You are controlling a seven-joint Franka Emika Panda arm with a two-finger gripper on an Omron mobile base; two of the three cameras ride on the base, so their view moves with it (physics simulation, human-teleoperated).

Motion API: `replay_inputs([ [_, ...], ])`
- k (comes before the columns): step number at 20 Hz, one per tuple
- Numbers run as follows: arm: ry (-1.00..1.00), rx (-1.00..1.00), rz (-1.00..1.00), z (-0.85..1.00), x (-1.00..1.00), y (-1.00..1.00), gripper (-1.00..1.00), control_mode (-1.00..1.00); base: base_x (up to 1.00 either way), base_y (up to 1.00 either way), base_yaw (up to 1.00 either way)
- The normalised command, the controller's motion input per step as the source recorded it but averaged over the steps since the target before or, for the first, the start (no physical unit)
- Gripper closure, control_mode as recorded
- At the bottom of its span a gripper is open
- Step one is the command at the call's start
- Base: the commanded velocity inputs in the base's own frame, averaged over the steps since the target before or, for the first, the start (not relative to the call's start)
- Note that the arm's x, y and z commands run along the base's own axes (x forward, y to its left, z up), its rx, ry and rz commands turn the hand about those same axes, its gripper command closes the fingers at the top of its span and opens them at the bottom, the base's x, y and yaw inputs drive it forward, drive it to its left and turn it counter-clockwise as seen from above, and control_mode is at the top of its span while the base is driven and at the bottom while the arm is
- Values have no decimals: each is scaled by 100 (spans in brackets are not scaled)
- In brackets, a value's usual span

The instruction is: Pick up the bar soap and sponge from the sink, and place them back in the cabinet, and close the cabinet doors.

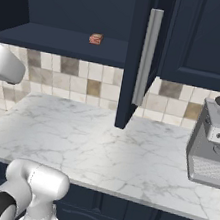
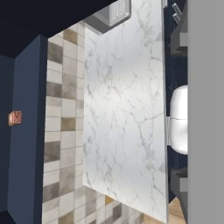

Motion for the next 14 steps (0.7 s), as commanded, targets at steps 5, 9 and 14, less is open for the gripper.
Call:
replay_inputs([
  [5,0,0,0,0,-1,0,-100,-100,0,0,0],
  [9,0,0,0,0,0,0,-100,-100,0,0,0],
  [14,0,0,0,0,0,0,-100,-100,0,0,0],
])
